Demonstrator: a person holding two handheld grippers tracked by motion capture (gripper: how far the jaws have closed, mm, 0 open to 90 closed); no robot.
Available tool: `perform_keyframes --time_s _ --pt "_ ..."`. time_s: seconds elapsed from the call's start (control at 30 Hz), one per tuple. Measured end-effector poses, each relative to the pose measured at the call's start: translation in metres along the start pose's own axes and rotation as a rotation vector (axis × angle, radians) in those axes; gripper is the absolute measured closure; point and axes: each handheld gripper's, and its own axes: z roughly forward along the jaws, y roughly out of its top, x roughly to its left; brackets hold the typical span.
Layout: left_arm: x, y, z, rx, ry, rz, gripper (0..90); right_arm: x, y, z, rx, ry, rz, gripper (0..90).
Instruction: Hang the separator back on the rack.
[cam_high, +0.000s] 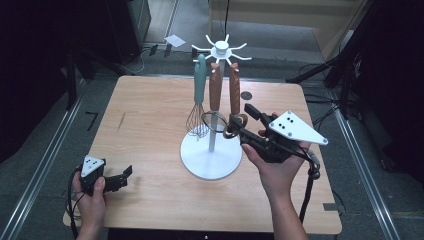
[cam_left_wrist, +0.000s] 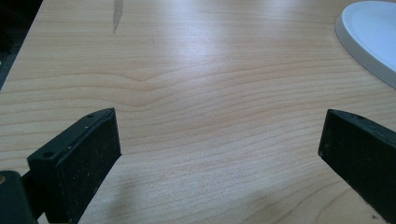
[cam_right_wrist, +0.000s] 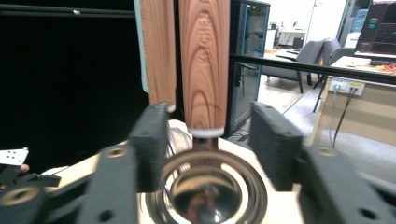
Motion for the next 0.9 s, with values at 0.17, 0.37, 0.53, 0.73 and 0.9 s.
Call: perform_keyframes --time_s 0.17,0.37,0.53,0.73,0.9 --pt "0.000 0.000 0.000 0.002 0.001 0.002 0.0 -0.004 -0.009 -0.002 0.005 -0.004 -0.008 33.9" --pt "0.000 0.000 -0.001 -0.004 -0.004 0.003 0.0 -0.012 -0.025 -0.008 0.025 -0.014 0.019 32.2" --pt "0.000 0.000 -0.001 -0.004 -0.004 0.005 0.0 -0.021 -0.042 -0.015 0.042 -0.031 0.051 31.8" --pt "0.000 0.000 -0.001 -0.003 -0.003 0.006 0.0 -0.030 -0.063 -0.022 0.074 -0.050 0.070 27.2" --pt "0.000 0.000 -0.001 -0.004 -0.001 0.005 0.0 -0.037 -0.079 -0.027 0.091 -0.068 0.087 26.1"
